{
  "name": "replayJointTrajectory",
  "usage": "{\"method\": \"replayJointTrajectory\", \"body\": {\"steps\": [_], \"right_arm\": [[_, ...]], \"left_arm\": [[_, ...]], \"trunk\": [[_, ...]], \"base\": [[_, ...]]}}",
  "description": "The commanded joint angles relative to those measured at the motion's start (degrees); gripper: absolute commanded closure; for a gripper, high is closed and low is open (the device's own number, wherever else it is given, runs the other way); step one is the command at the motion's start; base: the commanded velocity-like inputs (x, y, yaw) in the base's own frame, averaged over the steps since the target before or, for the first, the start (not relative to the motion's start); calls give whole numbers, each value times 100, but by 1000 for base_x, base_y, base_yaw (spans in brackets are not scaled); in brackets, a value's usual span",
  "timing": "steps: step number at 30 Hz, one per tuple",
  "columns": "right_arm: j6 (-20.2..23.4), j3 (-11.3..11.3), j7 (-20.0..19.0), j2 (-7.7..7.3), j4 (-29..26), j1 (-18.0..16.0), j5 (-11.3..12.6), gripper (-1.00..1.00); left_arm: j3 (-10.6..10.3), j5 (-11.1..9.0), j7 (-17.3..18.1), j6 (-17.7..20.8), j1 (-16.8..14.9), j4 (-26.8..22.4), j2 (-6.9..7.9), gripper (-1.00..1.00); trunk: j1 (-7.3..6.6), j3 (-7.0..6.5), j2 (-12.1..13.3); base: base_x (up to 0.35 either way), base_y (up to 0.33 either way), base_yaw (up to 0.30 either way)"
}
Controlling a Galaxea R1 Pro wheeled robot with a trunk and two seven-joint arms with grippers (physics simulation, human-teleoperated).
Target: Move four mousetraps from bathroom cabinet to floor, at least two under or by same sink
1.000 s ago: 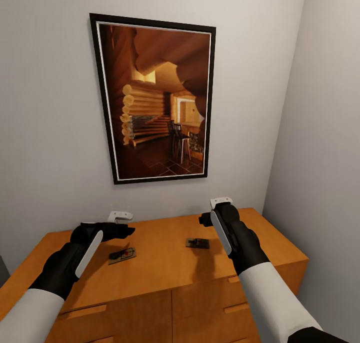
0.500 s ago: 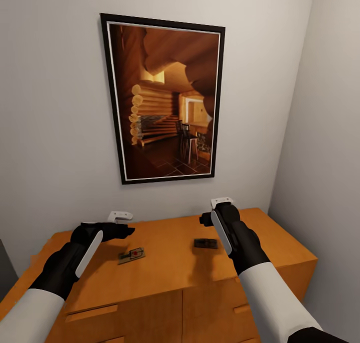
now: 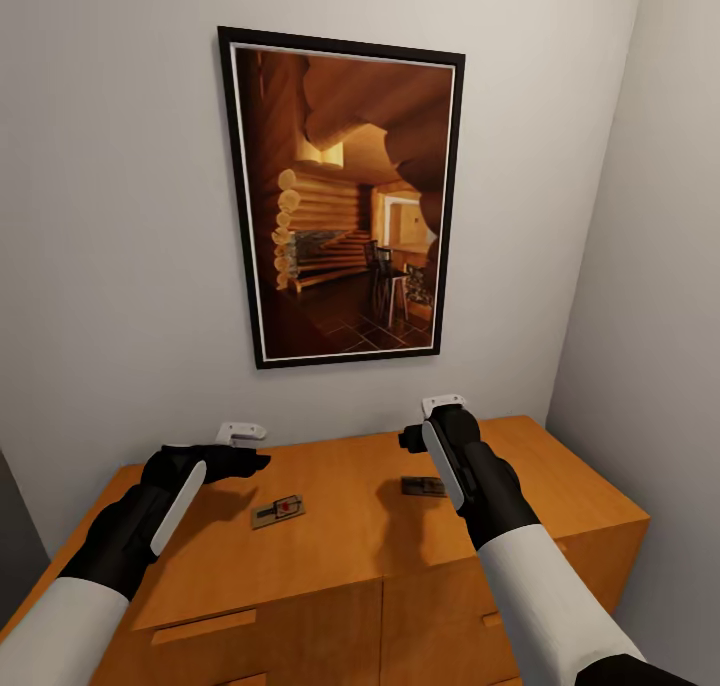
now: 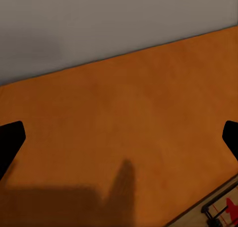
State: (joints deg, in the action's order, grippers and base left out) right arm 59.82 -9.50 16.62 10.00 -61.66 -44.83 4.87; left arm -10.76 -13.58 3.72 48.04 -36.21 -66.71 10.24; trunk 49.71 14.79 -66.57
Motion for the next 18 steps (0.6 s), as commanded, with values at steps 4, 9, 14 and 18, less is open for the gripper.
{"method": "replayJointTrajectory", "body": {"steps": [4,9,14,18], "right_arm": [[18,-2,52,0,-3,-3,56,-100],[18,0,56,0,-3,-7,58,-100],[18,7,53,0,-3,-7,58,-100],[18,17,56,0,-3,-8,58,-100]], "left_arm": [[-6,5,16,21,-3,-7,5,-100],[-5,-2,21,21,-4,-8,5,-100],[-5,-4,29,21,-3,-10,5,-100],[-5,-4,28,21,-2,-15,5,-100]], "trunk": [[1,8,-5],[1,8,-5],[1,8,-5],[1,8,-5]], "base": [[0,5,0],[0,43,0],[-45,121,0],[-58,92,0]]}}
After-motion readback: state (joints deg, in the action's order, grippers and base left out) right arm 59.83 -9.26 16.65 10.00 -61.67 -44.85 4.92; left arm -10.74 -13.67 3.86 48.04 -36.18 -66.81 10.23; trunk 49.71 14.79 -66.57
